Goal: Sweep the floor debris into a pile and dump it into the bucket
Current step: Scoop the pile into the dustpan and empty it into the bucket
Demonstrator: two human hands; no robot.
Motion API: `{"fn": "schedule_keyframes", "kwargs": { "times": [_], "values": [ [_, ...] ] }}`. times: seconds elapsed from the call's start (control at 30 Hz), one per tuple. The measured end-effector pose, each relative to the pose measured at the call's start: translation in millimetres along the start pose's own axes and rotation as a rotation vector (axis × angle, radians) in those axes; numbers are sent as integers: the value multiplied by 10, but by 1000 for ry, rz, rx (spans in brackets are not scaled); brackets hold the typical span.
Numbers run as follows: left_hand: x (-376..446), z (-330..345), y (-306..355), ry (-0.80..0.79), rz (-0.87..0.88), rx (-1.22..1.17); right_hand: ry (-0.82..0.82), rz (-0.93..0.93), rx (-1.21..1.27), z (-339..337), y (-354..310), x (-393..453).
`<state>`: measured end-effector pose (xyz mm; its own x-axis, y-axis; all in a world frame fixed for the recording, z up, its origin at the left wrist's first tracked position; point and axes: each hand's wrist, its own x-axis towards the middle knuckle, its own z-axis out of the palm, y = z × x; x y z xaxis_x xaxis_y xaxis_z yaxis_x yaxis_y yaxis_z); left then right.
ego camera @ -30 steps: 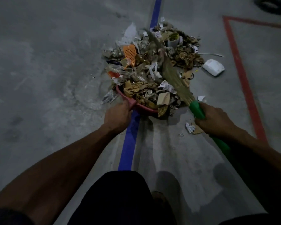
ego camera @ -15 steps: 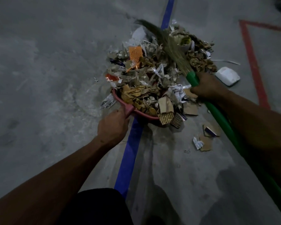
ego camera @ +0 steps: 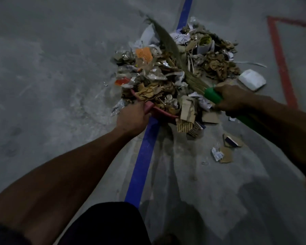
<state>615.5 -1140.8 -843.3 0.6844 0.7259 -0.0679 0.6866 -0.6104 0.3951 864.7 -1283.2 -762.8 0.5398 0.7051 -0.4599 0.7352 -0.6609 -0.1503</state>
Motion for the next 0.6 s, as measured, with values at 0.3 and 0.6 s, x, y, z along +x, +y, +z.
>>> {"fn": "schedule_keyframes", "kwargs": {
  "times": [0.3, 0.6],
  "values": [
    [98, 38, -68, -122, -126, -97, 46, -38, 6, 291, -91, -424],
    [-324, -231, 45, -91, -96, -85, 78, 39, 139, 355, -88, -824]
  ]
}}
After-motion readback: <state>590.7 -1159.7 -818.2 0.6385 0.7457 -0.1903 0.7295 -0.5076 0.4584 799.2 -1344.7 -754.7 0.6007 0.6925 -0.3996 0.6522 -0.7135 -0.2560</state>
